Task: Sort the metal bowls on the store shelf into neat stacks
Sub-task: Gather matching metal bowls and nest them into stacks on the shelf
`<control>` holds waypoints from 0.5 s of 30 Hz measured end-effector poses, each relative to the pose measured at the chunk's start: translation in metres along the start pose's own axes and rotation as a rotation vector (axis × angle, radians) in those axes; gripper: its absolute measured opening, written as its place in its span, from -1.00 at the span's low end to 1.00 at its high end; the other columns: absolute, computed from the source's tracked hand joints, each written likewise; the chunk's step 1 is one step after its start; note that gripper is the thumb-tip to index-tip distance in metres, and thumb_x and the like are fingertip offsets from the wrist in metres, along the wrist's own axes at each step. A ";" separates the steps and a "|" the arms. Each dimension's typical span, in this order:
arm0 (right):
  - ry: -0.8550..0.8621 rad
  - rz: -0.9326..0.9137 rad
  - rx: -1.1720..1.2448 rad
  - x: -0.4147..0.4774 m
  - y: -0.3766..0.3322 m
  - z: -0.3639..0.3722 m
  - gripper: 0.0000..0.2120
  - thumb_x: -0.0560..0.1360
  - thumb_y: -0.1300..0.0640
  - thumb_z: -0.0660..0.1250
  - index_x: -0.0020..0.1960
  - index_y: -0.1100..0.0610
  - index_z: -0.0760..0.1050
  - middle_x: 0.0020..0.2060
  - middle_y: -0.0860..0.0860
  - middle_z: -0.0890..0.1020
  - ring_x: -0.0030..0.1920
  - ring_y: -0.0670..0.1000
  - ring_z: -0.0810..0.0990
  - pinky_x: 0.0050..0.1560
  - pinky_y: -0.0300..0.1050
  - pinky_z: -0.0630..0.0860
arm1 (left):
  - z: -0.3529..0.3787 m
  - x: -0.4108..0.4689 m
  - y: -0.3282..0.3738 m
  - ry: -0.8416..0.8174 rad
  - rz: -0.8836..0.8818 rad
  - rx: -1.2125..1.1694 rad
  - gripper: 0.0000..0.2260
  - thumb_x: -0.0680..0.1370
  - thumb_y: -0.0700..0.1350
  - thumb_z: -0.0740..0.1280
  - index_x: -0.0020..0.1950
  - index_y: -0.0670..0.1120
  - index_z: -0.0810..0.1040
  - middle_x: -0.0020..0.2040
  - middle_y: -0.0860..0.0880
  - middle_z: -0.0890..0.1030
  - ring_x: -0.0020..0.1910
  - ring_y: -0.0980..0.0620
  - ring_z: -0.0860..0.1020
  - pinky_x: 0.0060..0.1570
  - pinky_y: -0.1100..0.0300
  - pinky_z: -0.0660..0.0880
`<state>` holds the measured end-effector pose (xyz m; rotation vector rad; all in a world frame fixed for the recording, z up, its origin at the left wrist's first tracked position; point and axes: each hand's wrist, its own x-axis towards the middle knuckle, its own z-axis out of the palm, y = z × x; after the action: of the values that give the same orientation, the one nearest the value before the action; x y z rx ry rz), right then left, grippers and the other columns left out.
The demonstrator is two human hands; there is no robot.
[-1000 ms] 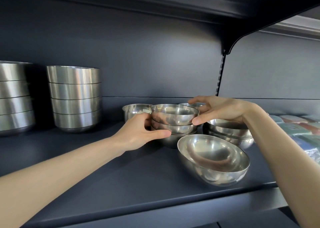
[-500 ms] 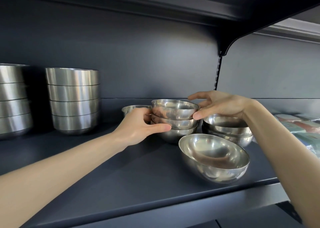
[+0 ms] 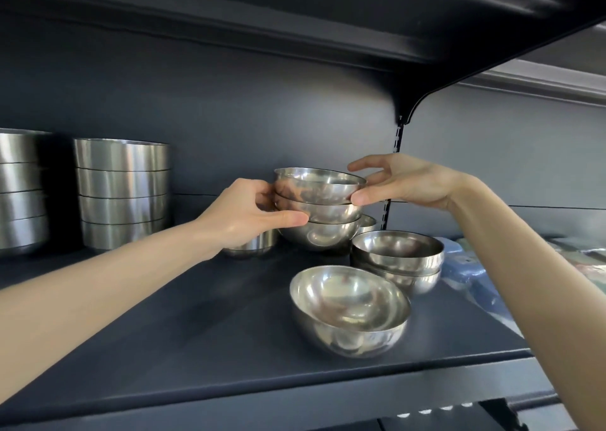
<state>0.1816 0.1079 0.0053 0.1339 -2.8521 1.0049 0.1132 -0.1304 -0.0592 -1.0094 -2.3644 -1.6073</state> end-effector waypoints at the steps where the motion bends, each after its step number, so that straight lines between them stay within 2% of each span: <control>1: 0.003 -0.009 0.005 -0.003 0.001 -0.005 -0.33 0.33 0.03 0.48 0.39 0.03 0.32 -0.01 -0.04 0.70 0.14 -0.06 0.62 -0.05 -0.45 0.43 | 0.004 0.000 0.005 0.008 0.005 0.008 -0.75 0.30 -0.01 0.56 -0.09 -0.03 0.66 -0.10 0.00 0.71 -0.08 0.13 0.65 0.11 0.27 0.51; 4: 0.012 -0.045 0.022 -0.010 0.007 -0.017 -0.25 0.24 -0.02 0.48 0.38 0.03 0.32 -0.04 -0.04 0.71 0.15 -0.05 0.61 0.08 -0.40 0.44 | 0.016 -0.002 0.019 0.032 0.014 0.028 -0.76 0.32 -0.02 0.56 -0.07 -0.02 0.66 -0.09 0.00 0.70 -0.08 0.15 0.64 0.09 0.31 0.51; 8: 0.015 -0.089 0.022 -0.025 0.012 -0.028 -0.23 0.23 -0.02 0.47 0.39 0.05 0.31 -0.07 -0.06 0.72 0.15 -0.06 0.61 -0.03 -0.45 0.41 | 0.028 -0.010 0.037 0.069 0.029 0.048 -0.77 0.33 -0.04 0.55 -0.05 0.01 0.64 -0.09 0.03 0.69 -0.11 0.24 0.63 -0.07 0.47 0.49; 10: 0.008 -0.109 0.035 -0.032 0.013 -0.031 -0.22 0.22 -0.04 0.48 0.38 0.05 0.32 -0.08 -0.06 0.72 0.15 -0.05 0.61 0.02 -0.41 0.41 | 0.032 -0.019 0.043 0.094 0.022 0.066 -0.75 0.33 -0.03 0.55 -0.03 0.02 0.64 -0.08 0.05 0.69 -0.08 0.23 0.62 -0.03 0.44 0.49; 12: -0.009 -0.132 0.026 -0.038 0.014 -0.032 -0.18 0.20 -0.08 0.52 0.39 0.06 0.32 -0.07 -0.03 0.72 0.15 -0.03 0.62 0.18 -0.27 0.38 | 0.036 -0.029 0.049 0.116 0.016 0.078 -0.73 0.31 -0.01 0.55 -0.02 0.01 0.65 -0.09 0.06 0.70 -0.08 0.24 0.63 0.06 0.35 0.49; 15: -0.038 -0.167 0.007 -0.048 0.015 -0.029 -0.13 0.19 -0.12 0.57 0.40 0.06 0.31 -0.05 0.01 0.72 0.10 -0.03 0.64 0.30 -0.18 0.34 | 0.040 -0.047 0.058 0.130 0.008 0.068 -0.63 0.21 0.07 0.53 -0.03 0.01 0.65 -0.16 0.12 0.70 -0.12 0.27 0.63 0.08 0.31 0.50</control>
<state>0.2292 0.1398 0.0118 0.3894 -2.8141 0.9888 0.1931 -0.1048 -0.0513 -0.8729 -2.3097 -1.5286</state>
